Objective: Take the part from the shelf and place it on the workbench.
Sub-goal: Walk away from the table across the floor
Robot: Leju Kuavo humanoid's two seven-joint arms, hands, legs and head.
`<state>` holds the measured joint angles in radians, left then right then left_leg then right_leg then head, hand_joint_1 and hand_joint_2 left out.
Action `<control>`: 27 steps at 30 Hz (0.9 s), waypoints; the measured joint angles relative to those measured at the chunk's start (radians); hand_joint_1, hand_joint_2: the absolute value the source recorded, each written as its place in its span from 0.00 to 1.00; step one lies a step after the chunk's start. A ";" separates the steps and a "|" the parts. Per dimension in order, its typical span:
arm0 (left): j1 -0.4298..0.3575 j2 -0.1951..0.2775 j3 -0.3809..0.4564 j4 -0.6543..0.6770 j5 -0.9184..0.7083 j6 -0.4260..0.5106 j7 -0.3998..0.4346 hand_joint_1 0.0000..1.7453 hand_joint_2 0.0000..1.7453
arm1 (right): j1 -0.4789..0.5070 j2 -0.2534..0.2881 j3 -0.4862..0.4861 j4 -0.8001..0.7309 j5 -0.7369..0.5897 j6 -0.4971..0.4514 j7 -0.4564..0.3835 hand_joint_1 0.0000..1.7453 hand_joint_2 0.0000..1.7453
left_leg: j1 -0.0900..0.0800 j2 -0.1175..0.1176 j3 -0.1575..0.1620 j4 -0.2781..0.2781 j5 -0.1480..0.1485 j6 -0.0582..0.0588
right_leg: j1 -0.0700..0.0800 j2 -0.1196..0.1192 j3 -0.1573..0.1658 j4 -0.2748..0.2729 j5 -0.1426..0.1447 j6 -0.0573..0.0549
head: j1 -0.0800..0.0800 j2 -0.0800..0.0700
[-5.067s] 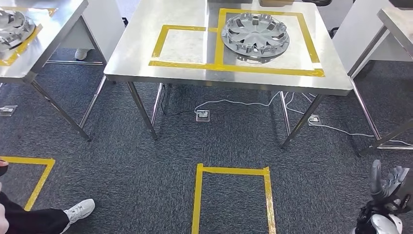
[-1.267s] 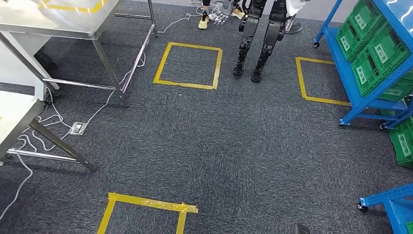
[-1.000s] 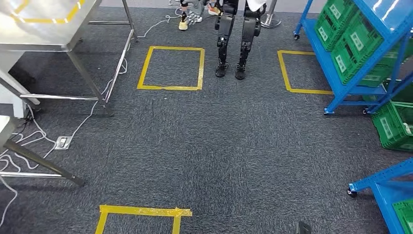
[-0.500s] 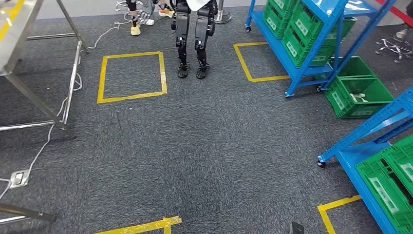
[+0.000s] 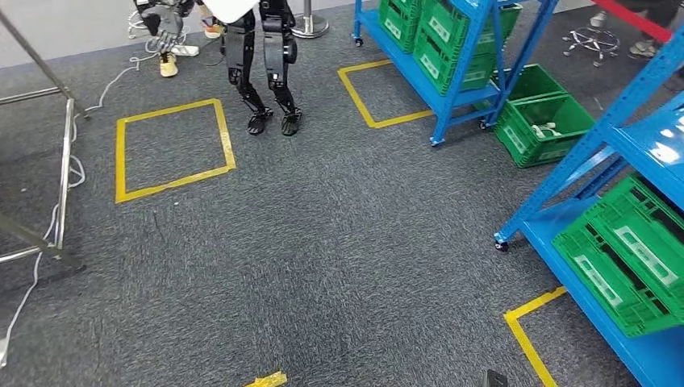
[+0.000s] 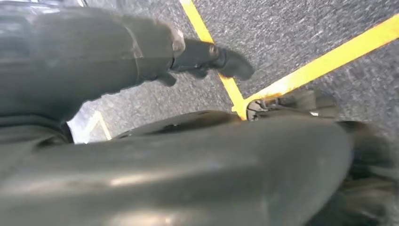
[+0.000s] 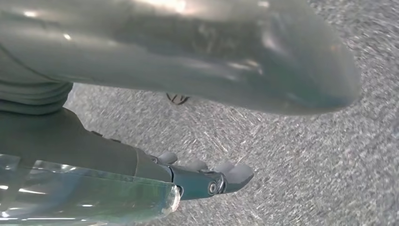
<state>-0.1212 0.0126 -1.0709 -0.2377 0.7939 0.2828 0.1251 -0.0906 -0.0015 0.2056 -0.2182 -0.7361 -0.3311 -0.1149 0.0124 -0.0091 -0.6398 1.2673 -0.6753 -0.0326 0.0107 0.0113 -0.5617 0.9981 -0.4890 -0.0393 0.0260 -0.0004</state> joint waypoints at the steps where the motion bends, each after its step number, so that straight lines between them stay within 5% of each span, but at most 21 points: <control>1: 0.002 0.000 0.000 0.000 0.000 0.001 -0.007 0.00 0.00 | 0.001 0.000 0.000 0.000 0.000 0.002 -0.001 0.00 0.00 | 0.000 0.001 -0.021 0.019 0.010 -0.001 | 0.000 0.014 0.002 0.001 -0.002 0.000 | -0.003 0.000; 3: 0.003 0.000 0.000 0.000 -0.003 0.005 -0.020 0.00 0.00 | 0.004 0.000 0.001 0.000 -0.002 0.008 -0.004 0.00 0.00 | 0.002 -0.006 -0.011 -0.046 0.083 -0.001 | -0.002 0.044 0.009 0.007 -0.010 0.004 | -0.008 0.000; 5: 0.003 -0.001 0.000 0.000 -0.008 0.009 -0.027 0.00 0.00 | 0.003 0.000 0.002 0.000 -0.003 0.014 -0.009 0.00 0.00 | 0.010 -0.064 0.034 -0.162 0.148 -0.001 | -0.005 0.070 0.009 0.019 -0.021 0.014 | -0.016 0.000; 7: 0.004 -0.001 0.000 0.000 -0.012 0.011 -0.027 0.00 0.00 | 0.000 -0.001 0.005 0.000 -0.005 0.017 -0.013 0.00 0.00 | 0.014 -0.109 0.057 -0.215 0.156 0.004 | -0.011 0.096 0.001 0.027 -0.026 0.028 | -0.023 0.000; 9: 0.005 -0.003 0.000 0.000 -0.015 0.011 -0.023 0.00 0.00 | 0.000 -0.002 0.009 0.000 -0.008 0.019 -0.015 0.00 0.00 | 0.012 -0.090 0.064 -0.225 0.151 0.013 | -0.016 0.124 -0.006 0.027 -0.025 0.041 | -0.025 0.000; 10: 0.005 -0.004 0.000 0.000 -0.017 0.012 -0.021 0.00 0.00 | 0.001 -0.002 0.012 0.000 -0.008 0.020 -0.016 0.00 0.00 | 0.012 -0.073 0.068 -0.231 0.151 0.019 | -0.016 0.118 -0.009 0.034 -0.028 0.047 | -0.024 0.000; 12: 0.006 -0.006 0.000 0.000 -0.018 0.013 -0.019 0.00 0.00 | 0.000 -0.003 0.017 0.000 -0.009 0.021 -0.017 0.00 0.00 | 0.011 -0.034 0.080 -0.240 0.149 0.031 | -0.012 0.063 -0.036 0.092 -0.059 0.057 | -0.013 0.000; 14: 0.007 -0.007 0.000 0.000 -0.018 0.013 -0.018 0.00 0.00 | -0.005 -0.005 0.021 0.000 -0.009 0.022 -0.017 0.00 0.00 | 0.007 0.009 0.088 -0.242 0.141 0.037 | -0.012 0.006 -0.097 0.210 -0.117 0.065 | 0.001 0.000; 16: 0.008 -0.007 0.000 0.000 -0.018 0.014 -0.013 0.00 0.00 | -0.003 -0.005 0.024 0.000 -0.011 0.022 -0.017 0.00 0.00 | 0.004 0.047 0.095 -0.242 0.132 0.038 | -0.013 -0.007 -0.145 0.297 -0.143 0.068 | 0.006 0.000; 18: 0.006 -0.006 0.000 0.000 -0.018 0.015 -0.005 0.00 0.00 | 0.005 -0.006 0.026 0.001 -0.016 0.023 -0.017 0.00 0.00 | 0.003 0.072 0.105 -0.242 0.123 0.035 | -0.013 -0.012 -0.128 0.258 -0.101 0.065 | 0.012 0.000; 21: 0.001 -0.006 0.000 0.000 -0.018 0.015 0.004 0.00 0.00 | 0.008 -0.012 0.027 0.001 -0.022 0.023 -0.017 0.00 0.00 | 0.001 0.098 0.121 -0.245 0.111 0.028 | -0.002 -0.059 -0.034 0.068 -0.014 0.044 | 0.021 0.000; 23: -0.002 -0.006 0.000 0.000 -0.018 0.016 0.006 0.00 0.00 | 0.006 -0.015 0.027 0.001 -0.026 0.023 -0.017 0.00 0.00 | -0.001 0.109 0.126 -0.249 0.108 0.020 | 0.010 -0.085 -0.015 0.030 -0.016 0.030 | 0.022 0.000; 25: -0.003 -0.007 0.000 0.000 -0.018 0.017 0.007 0.00 0.00 | 0.007 -0.017 0.028 0.001 -0.028 0.023 -0.017 0.00 0.00 | -0.001 0.117 0.135 -0.254 0.104 0.009 | 0.010 -0.073 -0.010 0.019 -0.015 0.020 | 0.025 0.000; 27: -0.005 -0.008 0.000 -0.001 -0.018 0.018 0.006 0.00 0.00 | 0.006 -0.016 0.030 0.001 -0.029 0.025 -0.017 0.00 0.00 | 0.001 0.069 0.133 -0.230 0.082 0.001 | 0.003 -0.055 0.004 0.003 -0.011 0.010 | 0.021 0.000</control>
<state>-0.1257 0.0044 -1.0708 -0.2388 0.7763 0.3005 0.1308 -0.0844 -0.0178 0.2354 -0.2168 -0.7647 -0.3058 -0.1321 0.0134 0.0595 -0.5071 1.0377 -0.5932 -0.0320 0.0140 -0.0436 -0.5580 1.0007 -0.5001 -0.0291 0.0468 -0.0004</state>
